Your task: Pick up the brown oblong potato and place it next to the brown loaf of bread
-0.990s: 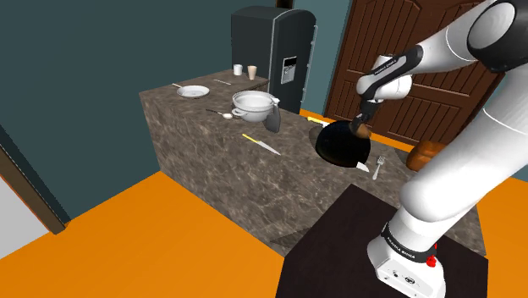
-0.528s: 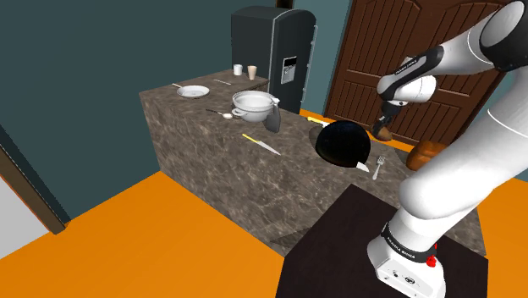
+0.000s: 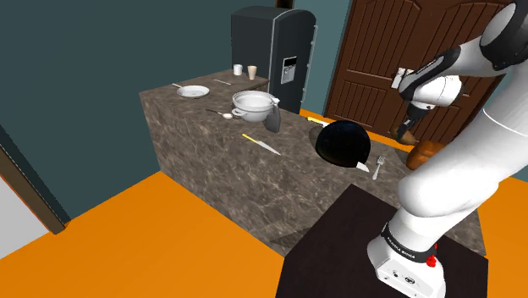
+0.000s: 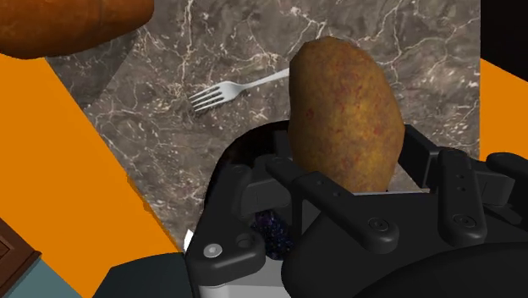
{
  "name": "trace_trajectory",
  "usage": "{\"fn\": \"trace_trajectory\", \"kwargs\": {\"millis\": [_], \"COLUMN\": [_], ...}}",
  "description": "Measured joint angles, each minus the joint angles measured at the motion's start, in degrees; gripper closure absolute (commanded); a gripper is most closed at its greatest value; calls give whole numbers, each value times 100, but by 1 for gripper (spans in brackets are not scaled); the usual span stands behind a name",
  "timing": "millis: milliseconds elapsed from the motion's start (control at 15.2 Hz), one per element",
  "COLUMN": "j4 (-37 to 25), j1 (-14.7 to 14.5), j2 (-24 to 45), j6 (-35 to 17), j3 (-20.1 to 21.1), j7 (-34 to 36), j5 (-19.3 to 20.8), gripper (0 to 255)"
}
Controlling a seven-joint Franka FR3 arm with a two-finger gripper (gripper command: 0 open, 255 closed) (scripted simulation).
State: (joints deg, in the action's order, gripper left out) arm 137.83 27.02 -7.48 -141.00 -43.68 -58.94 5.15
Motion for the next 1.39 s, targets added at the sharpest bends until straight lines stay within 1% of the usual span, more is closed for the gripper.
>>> {"fn": "trace_trajectory", "kwargs": {"millis": [132,330,462,594,792,924,990,1122,1320,1386], "j4": [-167,-460,-682,-948,-1345,-1632,-1814,-2102,-2728,-2940], "j1": [77,180,263,452,778,1074,1286,1614,2222,2476], "j2": [114,504,761,1056,1498,1824,2032,2316,2857,3048], "j6": [75,102,179,308,518,667,760,919,1254,1359], "j3": [-220,-586,-732,-876,-938,-915,-880,-817,-646,-581], "j7": [-426,-1254,-1722,-2308,-3008,-3460,-3733,-4098,-4606,-4806], "j5": [-173,-689,-1032,-1439,-1985,-2353,-2573,-2854,-3290,-3437], "gripper": [255,255,255,255,255,255,255,255,255,255]}}
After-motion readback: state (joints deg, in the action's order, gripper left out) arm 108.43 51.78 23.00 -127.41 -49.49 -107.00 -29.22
